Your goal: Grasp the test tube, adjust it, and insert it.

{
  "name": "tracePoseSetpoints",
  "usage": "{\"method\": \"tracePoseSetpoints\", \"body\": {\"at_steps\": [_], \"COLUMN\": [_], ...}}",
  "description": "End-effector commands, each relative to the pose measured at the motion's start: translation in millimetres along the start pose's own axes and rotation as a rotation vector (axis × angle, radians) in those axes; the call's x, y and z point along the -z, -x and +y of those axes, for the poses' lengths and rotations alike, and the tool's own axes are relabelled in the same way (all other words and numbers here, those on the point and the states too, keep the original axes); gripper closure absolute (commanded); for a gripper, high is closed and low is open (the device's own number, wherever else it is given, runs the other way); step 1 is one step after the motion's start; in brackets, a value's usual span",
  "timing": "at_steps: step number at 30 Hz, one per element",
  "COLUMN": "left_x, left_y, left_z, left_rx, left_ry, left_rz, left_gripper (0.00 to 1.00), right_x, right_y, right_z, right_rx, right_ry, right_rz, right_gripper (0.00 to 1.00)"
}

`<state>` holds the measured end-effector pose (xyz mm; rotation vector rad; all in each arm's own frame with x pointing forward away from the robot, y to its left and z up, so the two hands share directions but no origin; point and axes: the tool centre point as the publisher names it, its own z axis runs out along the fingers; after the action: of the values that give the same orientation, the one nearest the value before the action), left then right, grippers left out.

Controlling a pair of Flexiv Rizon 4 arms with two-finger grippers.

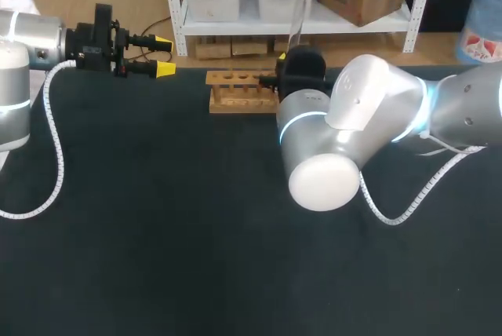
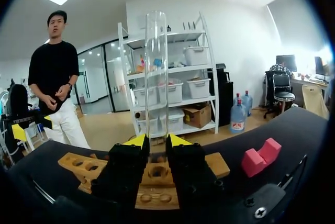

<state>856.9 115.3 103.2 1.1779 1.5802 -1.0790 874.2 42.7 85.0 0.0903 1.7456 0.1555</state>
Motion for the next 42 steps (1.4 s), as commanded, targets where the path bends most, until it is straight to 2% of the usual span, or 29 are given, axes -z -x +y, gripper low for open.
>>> {"method": "tracePoseSetpoints", "body": {"at_steps": [1, 9, 11, 13, 15, 16, 26, 29, 30, 31, 32, 33, 35, 36, 37, 38, 42], "left_x": [0.2, 0.2, 0.2, 0.2, 0.2, 0.2, 0.2, 0.2, 0.2, 0.2, 0.2, 0.2, 0.2, 0.2, 0.2, 0.2, 0.2], "left_y": [-1.0, -1.0, -1.0, -1.0, -1.0, -1.0, -1.0, -1.0, -1.0, -1.0, -1.0, -1.0, -1.0, -1.0, -1.0, -1.0, -1.0], "left_z": [-1.1, -1.1, -1.1, -1.1, -1.1, -1.1, -1.1, -1.1, -1.1, -1.1, -1.1, -1.1, -1.1, -1.1, -1.1, -1.1, -1.1], "left_rx": [-0.002, -0.002, -0.002, -0.002, -0.002, -0.002, -0.002, -0.002, -0.002, -0.002, -0.002, -0.002, -0.002, -0.002, -0.002, -0.002, -0.002], "left_ry": [0.003, 0.003, 0.003, 0.003, 0.003, 0.003, 0.003, 0.003, 0.003, 0.003, 0.003, 0.003, 0.003, 0.003, 0.003, 0.003, 0.003], "left_rz": [-0.002, -0.002, -0.002, -0.002, -0.002, -0.002, -0.002, -0.002, -0.002, -0.002, -0.002, -0.002, -0.002, -0.002, -0.002, -0.002, -0.002], "left_gripper": [0.00, 0.00, 0.00, 0.00, 0.00, 0.00, 0.00, 0.00, 0.00, 0.00, 0.00, 0.00, 0.00, 0.00, 0.00, 0.00, 0.00], "right_x": [-3.9, -4.3, -4.0, -3.8, -3.6, -3.6, -0.8, -0.2, 0.0, 0.1, 0.1, 0.1, -0.3, -0.4, -0.3, -0.1, 3.3], "right_y": [-4.6, -15.2, -17.5, -19.6, -21.8, -22.4, -24.5, -24.0, -23.7, -23.3, -22.6, -21.9, -20.7, -20.1, -19.5, -18.6, -14.5], "right_z": [0.6, 2.5, 2.7, 2.9, 3.3, 3.3, 3.4, 3.3, 3.3, 3.3, 3.5, 3.6, 3.9, 3.9, 3.9, 4.0, 4.9], "right_rx": [-0.007, -0.015, -0.018, -0.022, -0.020, -0.021, -0.025, -0.026, -0.027, -0.028, -0.030, -0.032, -0.033, -0.033, -0.033, -0.034, -0.039], "right_ry": [0.007, 0.008, 0.007, 0.007, 0.009, 0.008, -0.002, -0.007, -0.009, -0.012, -0.014, -0.014, -0.021, -0.022, -0.024, -0.025, -0.023], "right_rz": [0.006, 0.039, 0.046, 0.054, 0.060, 0.062, 0.070, 0.069, 0.069, 0.067, 0.064, 0.062, 0.055, 0.054, 0.051, 0.050, 0.045], "right_gripper": [1.00, 1.00, 0.82, 0.82, 0.65, 0.64, 0.63, 0.54, 0.48, 0.33, 0.35, 0.48, 0.51, 0.42, 0.14, 0.00, 0.00]}}
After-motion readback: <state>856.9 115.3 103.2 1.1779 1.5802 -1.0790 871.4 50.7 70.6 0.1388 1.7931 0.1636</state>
